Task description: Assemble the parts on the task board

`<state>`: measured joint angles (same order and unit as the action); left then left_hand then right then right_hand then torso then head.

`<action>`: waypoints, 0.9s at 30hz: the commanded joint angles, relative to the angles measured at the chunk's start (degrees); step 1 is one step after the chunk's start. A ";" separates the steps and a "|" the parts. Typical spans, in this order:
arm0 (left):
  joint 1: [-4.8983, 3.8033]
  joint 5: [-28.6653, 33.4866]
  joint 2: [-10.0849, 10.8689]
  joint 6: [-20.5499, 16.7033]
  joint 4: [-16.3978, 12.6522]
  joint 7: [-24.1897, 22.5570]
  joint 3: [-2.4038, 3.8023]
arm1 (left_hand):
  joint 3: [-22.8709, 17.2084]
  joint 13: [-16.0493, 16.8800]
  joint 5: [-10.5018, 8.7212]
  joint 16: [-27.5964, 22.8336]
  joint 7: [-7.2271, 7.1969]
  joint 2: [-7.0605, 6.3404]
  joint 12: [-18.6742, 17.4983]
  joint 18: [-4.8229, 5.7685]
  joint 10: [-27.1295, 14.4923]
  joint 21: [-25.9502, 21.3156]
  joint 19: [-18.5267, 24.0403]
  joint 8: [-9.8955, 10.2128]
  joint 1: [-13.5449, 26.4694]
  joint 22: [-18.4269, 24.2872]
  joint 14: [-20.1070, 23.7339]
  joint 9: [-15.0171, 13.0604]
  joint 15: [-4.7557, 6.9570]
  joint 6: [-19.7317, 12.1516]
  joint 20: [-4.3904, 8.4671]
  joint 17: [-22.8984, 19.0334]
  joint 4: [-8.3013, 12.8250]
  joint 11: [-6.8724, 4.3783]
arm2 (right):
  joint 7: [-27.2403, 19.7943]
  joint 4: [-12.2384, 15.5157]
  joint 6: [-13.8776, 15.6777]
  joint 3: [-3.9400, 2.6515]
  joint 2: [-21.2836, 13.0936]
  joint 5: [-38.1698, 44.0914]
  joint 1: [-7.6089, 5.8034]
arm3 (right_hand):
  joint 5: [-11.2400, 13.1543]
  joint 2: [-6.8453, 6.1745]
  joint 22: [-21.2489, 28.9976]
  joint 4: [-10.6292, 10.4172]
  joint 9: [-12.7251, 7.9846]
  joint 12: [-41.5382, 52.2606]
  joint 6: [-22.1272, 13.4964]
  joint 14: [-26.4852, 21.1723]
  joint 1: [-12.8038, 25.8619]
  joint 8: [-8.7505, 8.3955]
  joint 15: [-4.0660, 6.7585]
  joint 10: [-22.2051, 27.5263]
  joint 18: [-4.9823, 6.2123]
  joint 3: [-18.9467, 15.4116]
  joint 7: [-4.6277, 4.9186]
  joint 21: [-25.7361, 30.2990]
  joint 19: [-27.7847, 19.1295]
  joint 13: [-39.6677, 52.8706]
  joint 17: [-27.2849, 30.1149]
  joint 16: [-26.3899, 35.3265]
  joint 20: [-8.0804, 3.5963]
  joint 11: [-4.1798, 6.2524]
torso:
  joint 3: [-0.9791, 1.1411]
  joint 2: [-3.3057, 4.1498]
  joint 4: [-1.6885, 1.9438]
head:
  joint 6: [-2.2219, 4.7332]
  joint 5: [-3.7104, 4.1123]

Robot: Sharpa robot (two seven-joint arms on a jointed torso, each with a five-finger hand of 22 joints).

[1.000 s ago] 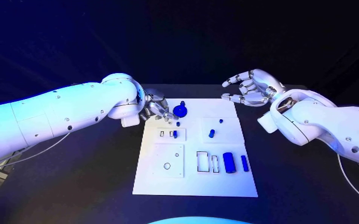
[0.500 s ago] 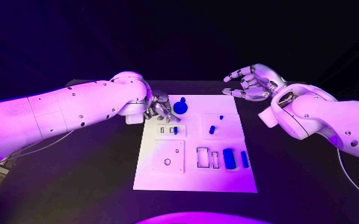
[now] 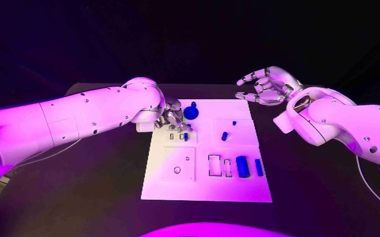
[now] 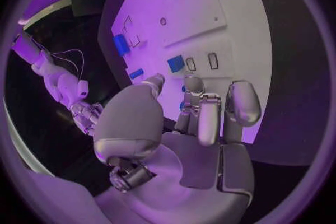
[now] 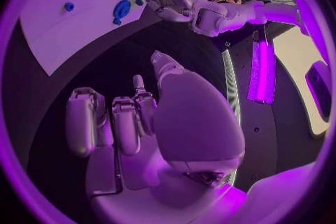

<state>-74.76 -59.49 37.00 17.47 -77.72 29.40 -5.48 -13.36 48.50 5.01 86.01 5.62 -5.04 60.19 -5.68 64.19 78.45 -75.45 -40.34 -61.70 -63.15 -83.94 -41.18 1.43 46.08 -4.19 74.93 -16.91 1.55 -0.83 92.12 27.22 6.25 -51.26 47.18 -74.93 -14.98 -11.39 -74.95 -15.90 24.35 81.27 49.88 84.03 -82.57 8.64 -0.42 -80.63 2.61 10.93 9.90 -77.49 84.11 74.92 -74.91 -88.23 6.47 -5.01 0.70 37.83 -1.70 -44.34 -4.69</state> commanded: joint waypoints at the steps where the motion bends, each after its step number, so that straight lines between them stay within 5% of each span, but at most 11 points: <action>1: 0.08 -0.03 -0.44 1.11 0.32 0.02 -0.09 | 0.27 0.07 0.18 -0.20 0.04 0.35 -0.02 0.47 -0.41 0.15 0.14 -0.16 0.42 0.01 -2.74 -0.09 0.20 -0.52 -0.06 9.47 0.04 0.14 | 0.25 -0.19 -0.52 -0.04 0.14 0.73 -0.01 | -0.34 -0.20 -6.19 -0.33 -0.09 -0.28 0.06 4.89 0.47 0.33 -0.26 0.53 0.50 0.09 -0.05 0.41 -0.56 5.43 -11.01 0.28 0.08 -0.03 | -0.01 0.01 0.02 | -0.15 0.14; 27: 0.57 2.63 -1.63 2.47 1.14 -0.06 -0.52 | -1.22 0.69 0.28 0.09 -0.01 1.04 0.59 0.58 -0.24 0.56 -0.10 0.28 -3.00 -0.79 -2.97 -1.13 0.21 -0.64 -0.13 9.87 0.16 0.09 | 0.52 -0.93 -0.70 -0.03 1.00 1.08 0.19 | -0.52 -0.02 -6.04 -0.33 -0.09 -0.40 0.07 4.85 0.37 0.40 -0.25 0.65 0.56 0.17 -0.07 0.65 -0.66 5.32 -10.89 0.36 0.07 -0.01 | 0.01 0.02 0.03 | -0.59 0.09</action>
<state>-74.23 -57.80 35.52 18.42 -76.62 29.49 -6.00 -14.34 49.12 5.01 86.01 5.62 -4.02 60.57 -5.69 63.99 78.67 -75.45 -40.33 -64.23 -63.89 -83.94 -42.25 1.43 45.68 -4.19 74.92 -16.77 1.74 -0.28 91.23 26.99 6.26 -50.32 47.71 -74.77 -15.30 -11.39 -74.93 -16.05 24.35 81.06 49.88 84.03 -82.57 8.86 -0.42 -80.24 2.61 11.09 9.90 -77.04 83.90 74.91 -74.91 -88.23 6.68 -5.02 0.70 37.84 -1.63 -44.90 -4.58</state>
